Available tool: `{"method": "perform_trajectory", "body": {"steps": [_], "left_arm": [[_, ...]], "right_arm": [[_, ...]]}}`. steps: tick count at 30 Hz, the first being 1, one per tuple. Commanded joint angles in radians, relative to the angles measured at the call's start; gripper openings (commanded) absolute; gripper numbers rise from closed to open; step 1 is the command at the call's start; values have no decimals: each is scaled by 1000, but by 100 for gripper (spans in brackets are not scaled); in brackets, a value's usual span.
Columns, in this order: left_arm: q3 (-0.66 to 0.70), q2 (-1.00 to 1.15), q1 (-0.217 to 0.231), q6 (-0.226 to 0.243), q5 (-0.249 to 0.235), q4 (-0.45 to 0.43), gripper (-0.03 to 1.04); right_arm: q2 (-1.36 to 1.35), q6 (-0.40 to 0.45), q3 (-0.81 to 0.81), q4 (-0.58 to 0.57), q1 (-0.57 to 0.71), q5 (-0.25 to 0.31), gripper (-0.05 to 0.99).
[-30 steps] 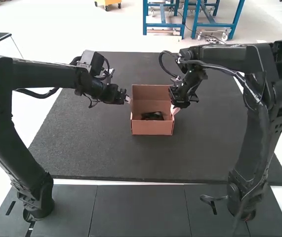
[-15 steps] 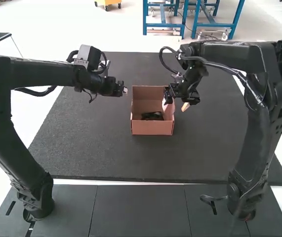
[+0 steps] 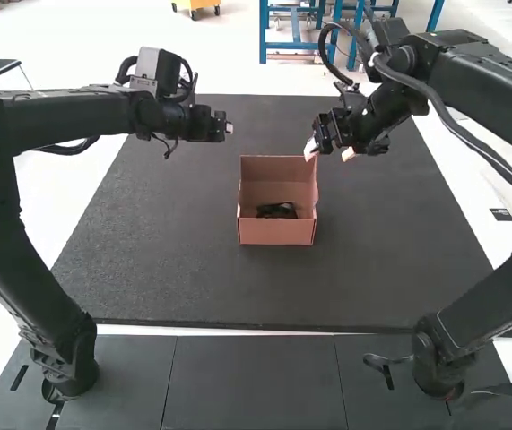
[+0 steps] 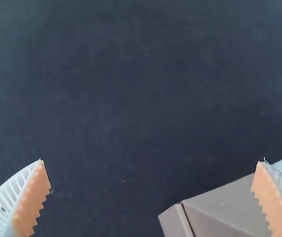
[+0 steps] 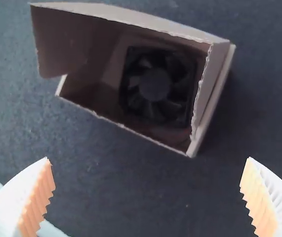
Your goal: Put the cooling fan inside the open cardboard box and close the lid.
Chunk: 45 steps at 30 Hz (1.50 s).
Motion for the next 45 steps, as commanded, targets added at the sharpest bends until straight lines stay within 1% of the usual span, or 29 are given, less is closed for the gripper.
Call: {"method": "perform_trajectory", "body": {"steps": [1,4,7,12,15,22,24,27,29,32,41,45], "left_arm": [[42,6,-30,-1,-10,-6,96],[48,14,-56,0,-4,-18,96],[57,25,-82,0,-2,-34,96],[80,40,-110,0,-2,-63,96],[88,46,-114,0,-2,-71,96],[83,54,-116,10,8,-92,96],[80,54,-117,22,10,-103,96],[79,61,-128,30,27,-132,96],[71,61,-134,45,30,-149,96],[59,61,-136,45,34,-158,96],[48,54,-136,45,34,-161,96],[57,32,-133,36,34,-133,96]], "right_arm": [[-65,-18,-42,41,14,33,85],[-115,-18,-81,73,14,46,84],[-154,-29,-117,84,14,70,84],[-200,-29,-138,82,14,69,84],[-216,-29,-134,77,14,66,84],[-244,-29,-106,21,14,53,84],[-247,-29,-97,4,14,46,84],[-247,-29,-85,-7,14,38,84],[-247,-29,-77,-16,14,30,84],[-247,-30,-69,-18,14,29,84],[-246,-30,-69,-42,13,26,84],[-247,-32,-95,-45,10,21,84]]}}
